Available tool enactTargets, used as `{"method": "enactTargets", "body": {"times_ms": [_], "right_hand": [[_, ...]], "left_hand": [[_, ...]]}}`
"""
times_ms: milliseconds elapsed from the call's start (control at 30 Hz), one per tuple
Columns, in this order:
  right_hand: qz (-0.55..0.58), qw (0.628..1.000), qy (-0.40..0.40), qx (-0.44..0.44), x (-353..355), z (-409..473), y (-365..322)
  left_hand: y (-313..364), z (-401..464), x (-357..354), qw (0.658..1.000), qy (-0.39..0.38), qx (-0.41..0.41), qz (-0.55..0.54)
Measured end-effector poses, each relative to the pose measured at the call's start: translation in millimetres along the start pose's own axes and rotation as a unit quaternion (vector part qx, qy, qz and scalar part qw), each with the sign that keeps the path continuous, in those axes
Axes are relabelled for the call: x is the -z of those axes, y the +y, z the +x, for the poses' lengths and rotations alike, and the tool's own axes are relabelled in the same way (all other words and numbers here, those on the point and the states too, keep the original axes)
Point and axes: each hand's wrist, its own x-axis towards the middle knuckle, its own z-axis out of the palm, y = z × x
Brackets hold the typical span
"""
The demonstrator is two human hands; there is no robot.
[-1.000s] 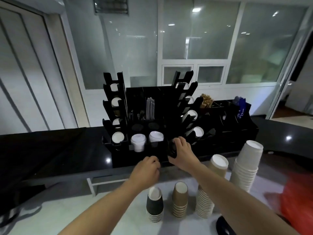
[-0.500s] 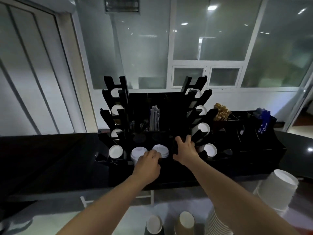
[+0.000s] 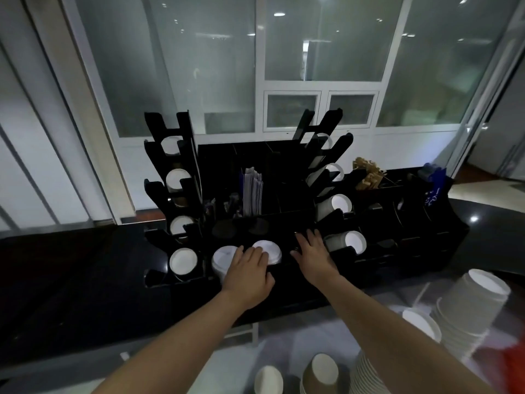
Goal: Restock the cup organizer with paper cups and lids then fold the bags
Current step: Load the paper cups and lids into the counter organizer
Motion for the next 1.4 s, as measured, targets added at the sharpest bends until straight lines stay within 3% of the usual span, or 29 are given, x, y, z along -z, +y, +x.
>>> {"method": "enactTargets", "body": {"times_ms": [167, 500, 600, 733, 800, 1100, 1233, 1400], "right_hand": [[-0.066, 0.997, -0.022, 0.024, -15.5, -10.9, 0.4], [-0.059, 0.991, -0.123, 0.018, -5.1, -10.8, 4.6], [-0.021, 0.997, -0.072, 0.030, 0.6, -21.3, 2.4], [0.043, 0.992, 0.086, 0.079, 6.8, -47.2, -8.5], [0.046, 0.987, 0.123, 0.090, 6.7, -62.4, -16.3], [0.128, 0.980, 0.134, 0.074, -14.0, -156.0, 9.7], [0.123, 0.980, 0.132, 0.082, -22.6, -204.1, 25.1], [0.112, 0.987, 0.068, 0.092, -36.7, -257.0, 65.0]], "left_hand": [[-4.6, 3.1, -6.5, 0.999, 0.035, -0.021, 0.010], [4.3, 11.5, 5.1, 0.996, -0.053, -0.001, 0.065], [8.1, 7.7, 14.9, 0.998, -0.052, 0.014, 0.026], [21.3, -2.6, 24.0, 0.999, 0.033, -0.002, 0.006], [30.0, -14.4, 22.7, 0.998, 0.051, -0.017, -0.010], [51.0, -61.3, -1.6, 0.983, 0.116, -0.098, -0.100], [78.1, -84.0, -17.1, 0.979, 0.096, -0.115, -0.139], [122.4, -129.3, -12.2, 0.987, 0.076, -0.114, -0.089]]}}
